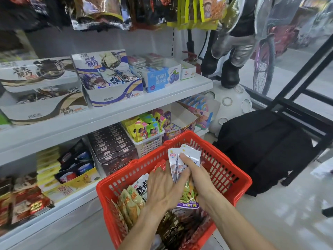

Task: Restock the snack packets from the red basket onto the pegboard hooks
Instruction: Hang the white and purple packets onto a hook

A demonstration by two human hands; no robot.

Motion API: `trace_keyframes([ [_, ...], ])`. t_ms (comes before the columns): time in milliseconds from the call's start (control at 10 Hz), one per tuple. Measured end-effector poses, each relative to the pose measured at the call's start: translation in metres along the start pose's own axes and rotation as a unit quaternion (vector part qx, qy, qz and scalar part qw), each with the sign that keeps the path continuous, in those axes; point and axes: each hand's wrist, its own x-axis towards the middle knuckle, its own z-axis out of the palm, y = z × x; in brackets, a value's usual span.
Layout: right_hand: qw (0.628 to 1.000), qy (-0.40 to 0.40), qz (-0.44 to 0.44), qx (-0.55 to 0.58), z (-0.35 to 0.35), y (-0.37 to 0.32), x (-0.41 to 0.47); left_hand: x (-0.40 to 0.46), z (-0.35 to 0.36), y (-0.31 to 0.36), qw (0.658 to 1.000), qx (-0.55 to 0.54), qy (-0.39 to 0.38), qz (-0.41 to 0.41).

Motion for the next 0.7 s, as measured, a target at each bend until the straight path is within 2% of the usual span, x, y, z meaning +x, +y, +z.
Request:
trace_keyframes([
  [100, 1.000, 0.009, -0.009, -0.015, 0.008, -0.003, 0.001, 0.002, 0.002, -0.003, 0.959, -0.239, -0.089, -0.125],
  [200, 1.000, 0.016, -0.019, -0.019, 0.016, -0.010, 0.003, 0.010, -0.011, 0.008, 0.896, -0.391, -0.098, -0.185],
  [300, 1.000, 0.008, -0.005, -0.014, 0.029, -0.042, -0.004, 0.022, -0.039, 0.022, 0.847, -0.480, -0.074, -0.215],
  [400, 0.999, -0.002, 0.033, 0.016, 0.053, -0.102, -0.035, 0.023, -0.105, 0.056, 0.733, -0.622, -0.106, -0.254],
  [600, 0.999, -0.020, 0.051, 0.004, 0.127, -0.263, -0.122, -0.006, -0.302, 0.170, 0.618, -0.733, -0.148, -0.243],
  [700, 1.000, -0.010, 0.003, -0.028, 0.169, -0.355, -0.164, -0.010, -0.399, 0.218, 0.626, -0.735, -0.150, -0.214],
])
